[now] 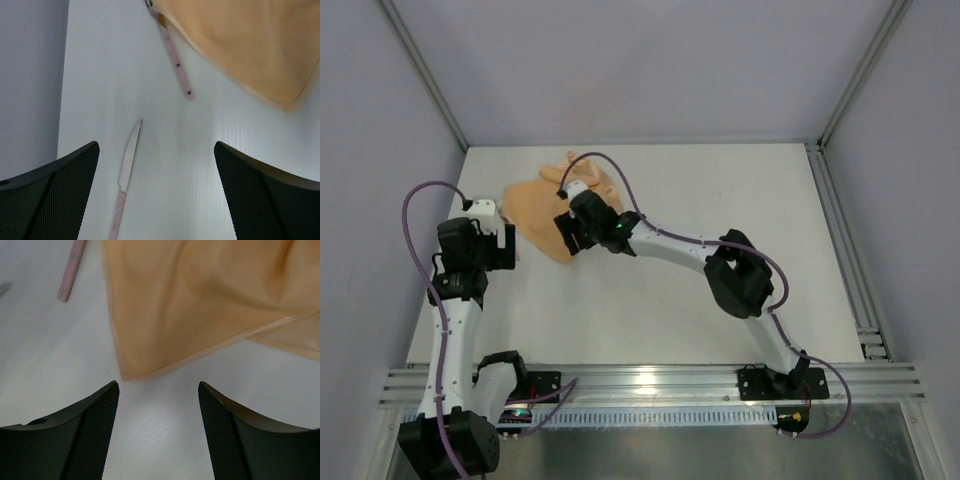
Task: Fold the napkin into a case and place the utensils inside
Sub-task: Pick up the crumpled napkin from the corner of the board.
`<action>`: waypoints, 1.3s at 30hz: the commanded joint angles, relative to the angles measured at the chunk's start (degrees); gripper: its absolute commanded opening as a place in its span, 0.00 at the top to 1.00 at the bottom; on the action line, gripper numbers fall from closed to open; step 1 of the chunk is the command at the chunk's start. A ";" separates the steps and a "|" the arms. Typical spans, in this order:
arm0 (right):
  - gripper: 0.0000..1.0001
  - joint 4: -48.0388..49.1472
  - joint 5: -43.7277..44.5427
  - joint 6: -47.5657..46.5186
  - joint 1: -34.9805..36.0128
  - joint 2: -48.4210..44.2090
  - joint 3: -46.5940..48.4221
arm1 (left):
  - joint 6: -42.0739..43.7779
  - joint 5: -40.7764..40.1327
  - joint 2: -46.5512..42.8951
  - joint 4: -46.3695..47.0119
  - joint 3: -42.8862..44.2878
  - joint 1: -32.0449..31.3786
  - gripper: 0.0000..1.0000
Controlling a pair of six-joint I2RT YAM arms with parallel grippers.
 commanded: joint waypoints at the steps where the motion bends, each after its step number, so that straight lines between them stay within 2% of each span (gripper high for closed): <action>1: 0.31 -8.31 -5.47 -7.38 2.91 5.62 9.28 | 2.42 -5.01 -3.17 -11.24 0.13 0.51 0.01; 4: 0.31 -12.96 -6.73 -7.57 2.91 11.08 18.58 | 2.25 -8.87 -3.44 -12.47 0.48 0.60 0.01; 8: 0.31 -18.86 -3.56 -7.13 2.82 20.31 28.64 | 2.07 -5.38 -4.31 -13.53 0.57 0.77 0.01; 14: 0.35 -20.97 1.08 -0.72 2.91 23.14 27.34 | 2.42 -0.55 -6.07 -14.41 1.27 0.68 0.01; 17: 0.43 -21.15 3.11 -0.89 3.17 23.06 24.96 | 2.25 1.12 -7.39 -14.23 1.36 0.68 0.01; 21: 0.80 -20.45 5.23 -2.90 4.32 22.97 23.29 | 2.07 1.57 -7.31 -14.32 1.36 0.68 0.01; 22: 0.97 -20.62 5.14 -2.82 4.49 22.79 23.20 | 2.07 1.57 -7.22 -14.32 1.36 0.77 0.01; 24: 0.97 -20.36 4.27 -2.65 4.76 21.66 22.50 | 2.16 1.66 -7.04 -14.50 1.36 0.77 0.01; 27: 0.97 -17.38 1.38 -3.26 5.02 15.25 17.68 | 2.94 2.71 -7.13 -15.20 1.62 0.77 0.01; 33: 0.97 -13.59 -9.07 -6.77 5.02 -8.99 1.78 | 8.04 14.48 -7.31 -22.73 4.86 0.77 0.01; 35: 0.97 -14.11 -10.15 -7.74 5.02 -17.93 -0.43 | 10.67 17.11 -6.78 -24.95 6.19 0.68 0.01; 39: 0.97 -16.22 -10.68 -9.76 4.94 -28.85 -4.04 | 14.19 23.70 -5.38 -29.08 9.09 0.60 0.01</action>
